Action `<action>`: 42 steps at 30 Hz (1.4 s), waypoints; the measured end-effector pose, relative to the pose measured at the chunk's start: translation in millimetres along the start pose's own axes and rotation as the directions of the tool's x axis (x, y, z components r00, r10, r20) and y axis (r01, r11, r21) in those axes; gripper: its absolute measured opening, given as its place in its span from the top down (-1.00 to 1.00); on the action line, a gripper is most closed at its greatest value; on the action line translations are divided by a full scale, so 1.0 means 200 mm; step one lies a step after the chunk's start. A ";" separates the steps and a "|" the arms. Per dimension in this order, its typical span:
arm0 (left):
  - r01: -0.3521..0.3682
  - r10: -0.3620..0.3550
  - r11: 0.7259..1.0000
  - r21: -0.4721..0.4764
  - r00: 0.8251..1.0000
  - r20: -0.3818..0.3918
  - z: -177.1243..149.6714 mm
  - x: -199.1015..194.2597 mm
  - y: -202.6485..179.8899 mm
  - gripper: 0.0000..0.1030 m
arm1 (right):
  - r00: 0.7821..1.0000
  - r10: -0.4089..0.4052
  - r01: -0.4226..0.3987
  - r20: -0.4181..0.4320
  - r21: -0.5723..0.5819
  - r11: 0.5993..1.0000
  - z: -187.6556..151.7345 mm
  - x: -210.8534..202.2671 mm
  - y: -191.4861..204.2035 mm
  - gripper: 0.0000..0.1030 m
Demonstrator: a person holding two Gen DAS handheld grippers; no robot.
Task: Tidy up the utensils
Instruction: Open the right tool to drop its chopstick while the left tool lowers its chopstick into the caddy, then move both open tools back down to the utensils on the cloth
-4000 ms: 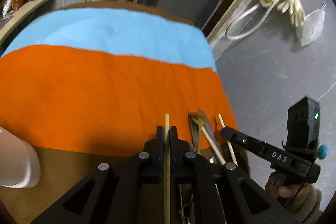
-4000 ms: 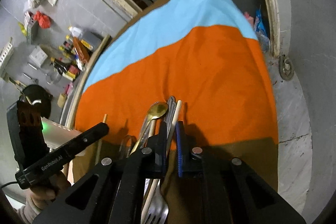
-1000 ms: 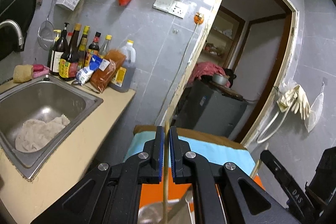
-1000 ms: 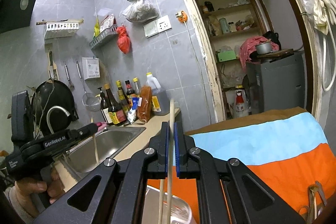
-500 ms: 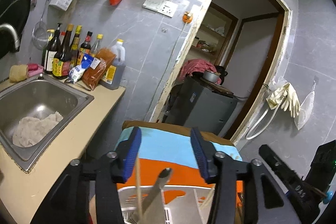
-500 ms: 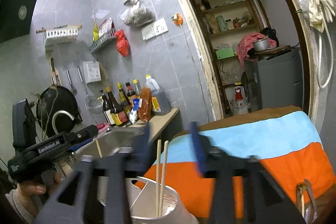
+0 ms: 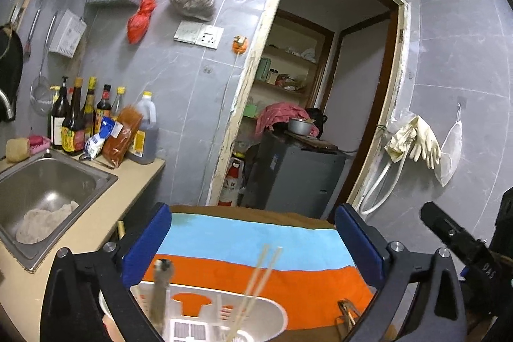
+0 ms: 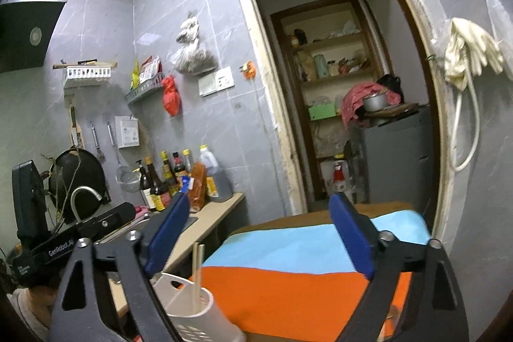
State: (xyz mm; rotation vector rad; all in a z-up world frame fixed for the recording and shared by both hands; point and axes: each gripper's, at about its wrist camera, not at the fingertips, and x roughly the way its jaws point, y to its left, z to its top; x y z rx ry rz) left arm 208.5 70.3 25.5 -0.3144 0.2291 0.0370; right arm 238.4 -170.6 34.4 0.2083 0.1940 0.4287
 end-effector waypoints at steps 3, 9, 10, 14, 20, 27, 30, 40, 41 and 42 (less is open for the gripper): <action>-0.016 0.016 0.999 0.028 1.000 -0.003 -0.03 0.01 -0.10 -0.99 | 0.999 -0.036 0.036 0.012 -0.002 0.999 0.03 -0.06 -0.08 -0.86; -0.018 0.018 0.998 0.057 1.000 -0.009 -0.08 0.02 -0.26 -0.99 | 0.996 -0.087 0.087 0.012 -0.015 0.996 0.06 -0.16 -0.23 -0.92; -0.017 0.018 0.998 0.061 1.000 -0.012 -0.10 0.03 -0.29 -0.99 | 0.996 -0.093 0.093 0.006 -0.016 0.995 0.06 -0.17 -0.26 -0.92; -0.010 0.012 0.997 0.074 0.999 -0.029 -0.14 0.04 -0.38 -0.99 | 0.994 -0.113 0.112 -0.016 -0.023 0.993 0.05 -0.21 -0.37 -0.92; 0.015 -0.008 0.995 0.098 0.997 -0.072 -0.24 0.08 -0.52 -0.99 | 0.984 -0.158 0.156 -0.078 -0.031 0.987 -0.02 -0.24 -0.58 -0.92; 0.049 -0.035 0.995 0.092 0.989 -0.144 -0.39 0.18 -0.63 -0.99 | 0.965 -0.226 0.226 -0.131 -0.012 0.974 -0.14 -0.27 -0.82 -0.92; 0.070 -0.051 0.993 0.093 0.980 -0.191 -0.46 0.23 -0.66 -0.99 | 0.957 -0.235 0.240 -0.170 0.007 0.971 -0.20 -0.26 -0.91 -0.92; 0.116 -0.082 0.991 0.068 0.922 -0.377 -0.71 0.43 -0.67 -0.99 | 0.937 -0.196 0.221 -0.289 0.057 0.974 -0.40 -0.16 -1.08 -0.57; 0.119 -0.084 0.991 0.064 0.914 -0.398 -0.74 0.46 -0.67 -0.95 | 0.934 -0.190 0.217 -0.301 0.060 0.974 -0.42 -0.14 -1.09 -0.46; 0.126 -0.090 0.990 0.058 0.904 -0.418 -0.76 0.48 -0.67 -0.92 | 0.931 -0.181 0.211 -0.316 0.064 0.975 -0.44 -0.12 -1.10 -0.40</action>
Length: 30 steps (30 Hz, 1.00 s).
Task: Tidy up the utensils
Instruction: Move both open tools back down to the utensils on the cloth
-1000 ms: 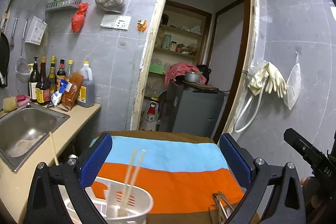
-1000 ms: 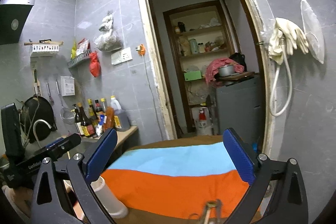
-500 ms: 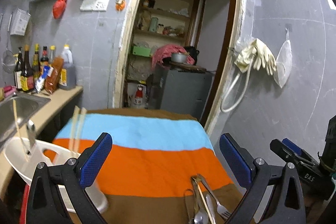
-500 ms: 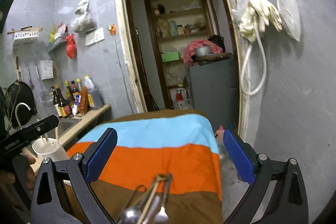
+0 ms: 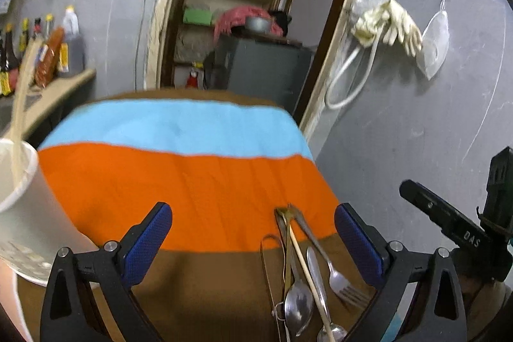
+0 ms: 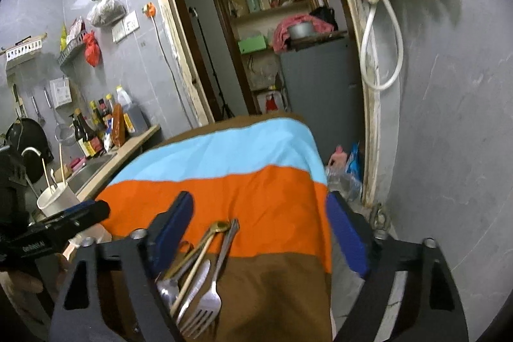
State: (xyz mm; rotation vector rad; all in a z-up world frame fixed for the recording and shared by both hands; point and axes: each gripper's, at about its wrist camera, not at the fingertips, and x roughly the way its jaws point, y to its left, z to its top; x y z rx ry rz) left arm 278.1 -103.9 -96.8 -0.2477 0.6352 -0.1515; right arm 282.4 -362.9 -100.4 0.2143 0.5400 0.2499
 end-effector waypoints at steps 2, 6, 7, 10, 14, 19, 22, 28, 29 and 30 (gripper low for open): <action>0.017 -0.018 1.000 -0.002 0.999 -0.041 -0.02 0.05 0.00 -0.77 | 1.000 0.010 -0.010 -0.027 0.006 1.000 -0.02 0.05 -0.01 -0.18; 0.030 -0.032 0.999 -0.013 0.993 -0.115 -0.06 0.15 0.00 -0.57 | 0.998 0.022 -0.021 -0.064 0.017 1.000 -0.06 0.11 -0.03 -0.02; 0.027 -0.029 0.999 -0.018 0.991 -0.132 -0.07 0.18 0.00 -0.51 | 0.997 0.025 -0.023 -0.072 0.017 1.000 -0.07 0.13 -0.03 0.02; 0.028 -0.034 0.999 -0.036 0.985 -0.171 -0.11 0.25 0.00 -0.38 | 0.995 0.029 -0.028 -0.090 0.016 0.999 -0.09 0.18 -0.03 0.06; 0.032 -0.038 0.999 -0.035 0.977 -0.211 -0.14 0.31 -0.02 -0.20 | 0.993 0.039 -0.038 -0.112 0.011 0.999 -0.12 0.22 -0.02 0.19; 0.019 -0.018 1.000 0.001 0.962 -0.273 -0.16 0.37 -0.06 0.20 | 0.989 0.044 -0.043 -0.138 0.012 0.999 -0.15 0.26 -0.01 0.24; 0.027 -0.024 1.000 0.007 0.959 -0.284 -0.15 0.39 -0.07 0.30 | 0.989 0.045 -0.043 -0.143 0.019 0.999 -0.16 0.27 -0.01 0.24; 0.044 -0.041 0.999 0.003 0.944 -0.328 -0.13 0.46 -0.08 0.43 | 0.985 0.046 -0.042 -0.164 0.025 0.999 -0.17 0.29 -0.02 0.24; 0.044 -0.040 0.999 0.005 0.942 -0.332 -0.13 0.47 -0.08 0.44 | 0.985 0.047 -0.043 -0.167 0.027 0.999 -0.18 0.30 -0.02 0.24; 0.046 -0.043 0.999 0.001 0.940 -0.338 -0.12 0.48 -0.08 0.44 | 0.984 0.048 -0.044 -0.169 0.029 0.999 -0.18 0.30 -0.03 0.24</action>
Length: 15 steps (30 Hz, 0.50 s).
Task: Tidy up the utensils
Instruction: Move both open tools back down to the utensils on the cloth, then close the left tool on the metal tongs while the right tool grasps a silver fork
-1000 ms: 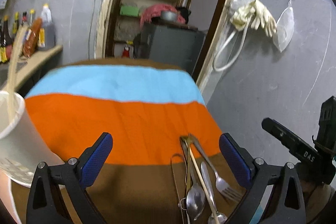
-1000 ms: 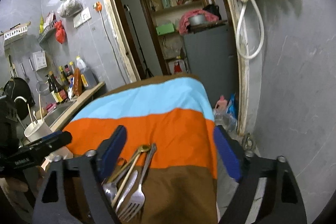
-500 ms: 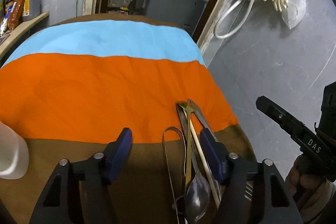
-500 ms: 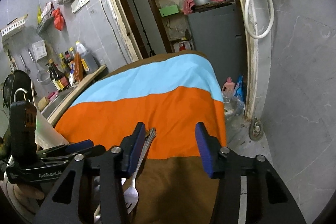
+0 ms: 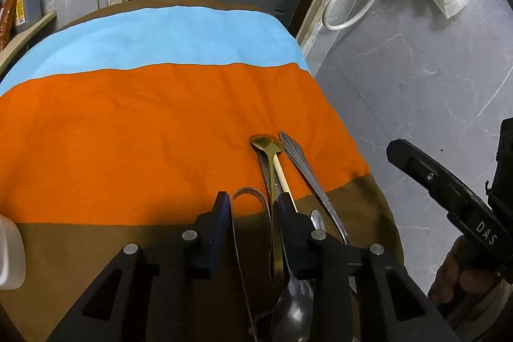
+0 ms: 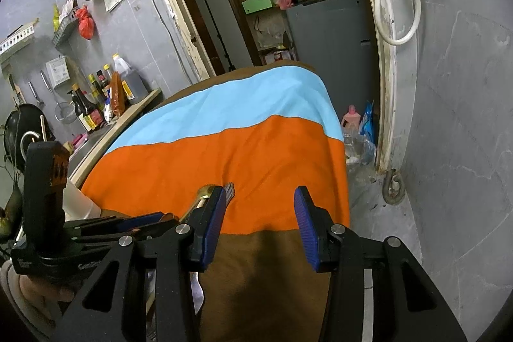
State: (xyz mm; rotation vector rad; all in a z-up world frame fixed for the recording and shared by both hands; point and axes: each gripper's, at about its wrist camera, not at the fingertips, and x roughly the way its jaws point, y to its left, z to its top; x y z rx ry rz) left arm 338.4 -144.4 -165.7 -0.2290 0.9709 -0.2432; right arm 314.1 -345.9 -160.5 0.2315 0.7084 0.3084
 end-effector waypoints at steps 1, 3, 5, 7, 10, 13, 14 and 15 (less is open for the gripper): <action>0.006 -0.007 1.000 -0.006 1.000 -0.004 0.00 0.00 0.00 0.44 | 1.000 0.002 -0.002 -0.004 0.002 1.000 0.00 0.00 0.00 0.24; 0.020 -0.021 1.000 -0.021 1.000 -0.009 0.01 0.00 0.01 0.45 | 1.000 0.006 -0.006 -0.009 0.003 1.000 0.00 0.01 0.00 0.24; 0.039 -0.040 0.998 -0.048 0.999 -0.012 0.00 -0.01 0.04 0.46 | 1.000 0.012 -0.012 -0.016 -0.001 1.000 -0.01 0.02 0.01 0.24; 0.048 -0.049 0.997 -0.058 0.999 -0.011 0.00 0.00 0.05 0.46 | 1.000 0.019 -0.019 -0.023 -0.006 1.000 -0.01 0.03 0.02 0.24; 0.044 -0.044 0.997 -0.067 0.999 0.000 -0.02 -0.02 0.06 0.47 | 0.999 0.028 -0.029 -0.034 -0.013 1.000 -0.01 0.05 0.03 0.24; 0.047 -0.046 0.995 -0.089 0.999 0.009 -0.04 -0.06 0.09 0.47 | 0.998 0.036 -0.037 -0.053 -0.019 0.999 -0.02 0.07 0.04 0.24; 0.048 -0.047 0.994 -0.100 0.999 0.013 -0.05 -0.07 0.10 0.47 | 0.997 0.038 -0.039 -0.065 -0.022 0.999 -0.02 0.08 0.05 0.24; 0.043 -0.041 0.993 -0.111 0.999 0.018 -0.06 -0.09 0.12 0.47 | 0.997 0.040 -0.042 -0.072 -0.024 0.999 -0.02 0.09 0.06 0.24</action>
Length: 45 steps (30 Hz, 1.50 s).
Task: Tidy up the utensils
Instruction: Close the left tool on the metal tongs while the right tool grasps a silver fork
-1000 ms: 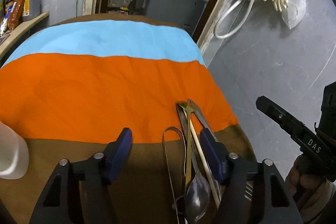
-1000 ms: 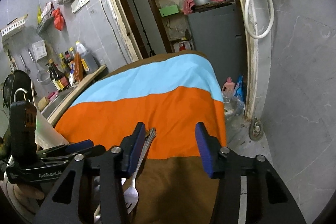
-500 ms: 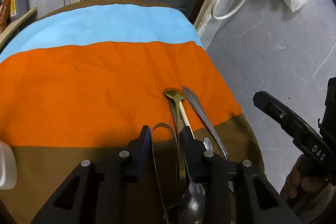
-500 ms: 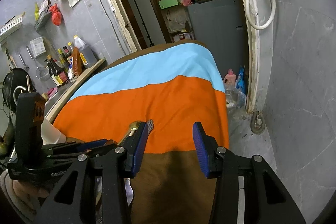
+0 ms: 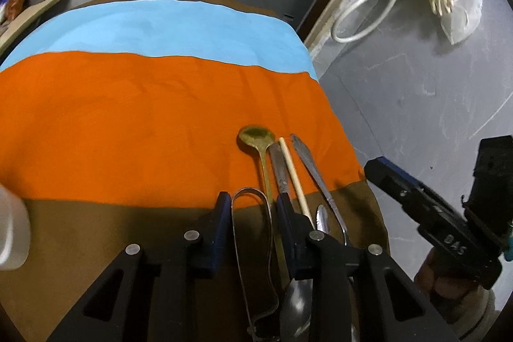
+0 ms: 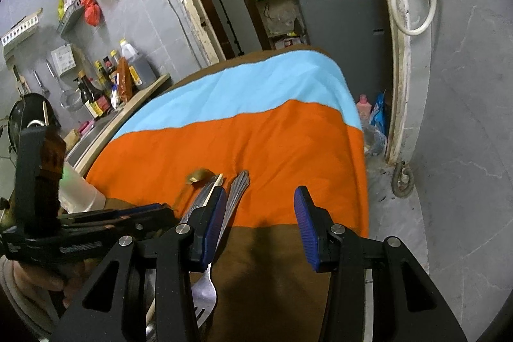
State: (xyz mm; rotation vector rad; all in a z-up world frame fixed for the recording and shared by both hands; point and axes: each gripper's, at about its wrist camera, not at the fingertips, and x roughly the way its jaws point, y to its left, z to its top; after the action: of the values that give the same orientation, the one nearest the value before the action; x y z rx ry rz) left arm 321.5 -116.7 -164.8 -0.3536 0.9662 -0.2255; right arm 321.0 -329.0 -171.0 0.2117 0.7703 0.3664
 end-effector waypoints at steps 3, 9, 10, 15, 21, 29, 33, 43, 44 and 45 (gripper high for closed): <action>-0.033 0.033 0.999 -0.009 0.999 0.009 -0.03 -0.06 0.04 0.47 | 1.000 0.007 -0.008 -0.028 -0.007 1.000 0.00 0.04 0.02 0.24; -0.041 0.042 0.999 -0.031 0.999 0.003 -0.03 -0.09 0.10 0.47 | 0.995 0.013 -0.019 -0.101 -0.051 0.999 -0.01 0.13 0.07 0.24; -0.039 0.039 0.999 -0.032 0.999 0.000 -0.03 -0.09 0.10 0.47 | 0.993 0.010 -0.017 -0.117 -0.062 0.998 -0.01 0.15 0.09 0.24; -0.031 0.030 0.999 -0.029 0.999 -0.014 -0.04 -0.10 0.10 0.47 | 0.980 -0.053 0.025 -0.190 -0.146 0.989 -0.03 0.23 0.16 0.39; -0.012 0.012 1.000 -0.016 0.999 -0.043 -0.06 -0.12 0.11 0.47 | 0.970 -0.097 0.047 -0.225 -0.216 0.975 -0.02 0.22 0.23 0.72; -0.019 0.018 1.000 -0.013 0.998 -0.059 -0.07 -0.13 0.12 0.47 | 0.967 -0.116 0.080 -0.227 -0.161 0.984 -0.02 0.16 0.17 0.84; -0.052 0.052 0.999 0.016 0.996 -0.066 -0.06 -0.10 0.09 0.47 | 0.966 -0.104 0.069 -0.236 -0.154 0.986 -0.02 0.19 0.14 0.84; -0.086 0.091 0.995 0.052 0.992 -0.086 -0.03 -0.10 0.06 0.53 | 0.942 -0.095 0.053 -0.321 -0.136 0.989 0.01 0.27 0.15 0.83; -0.087 0.091 0.995 0.051 0.992 -0.091 -0.03 -0.10 0.06 0.53 | 0.938 -0.097 0.050 -0.333 -0.147 0.988 0.02 0.28 0.15 0.82; -0.087 0.092 0.995 0.051 0.991 -0.096 -0.04 -0.11 0.05 0.53 | 0.932 -0.099 0.045 -0.348 -0.160 0.986 0.02 0.28 0.15 0.82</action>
State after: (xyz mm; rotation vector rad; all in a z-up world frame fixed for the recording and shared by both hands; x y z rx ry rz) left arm 304.0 -100.9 -157.0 -0.2570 1.0700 -0.1851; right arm 353.3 -278.5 -194.7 -0.0276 1.0998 0.3961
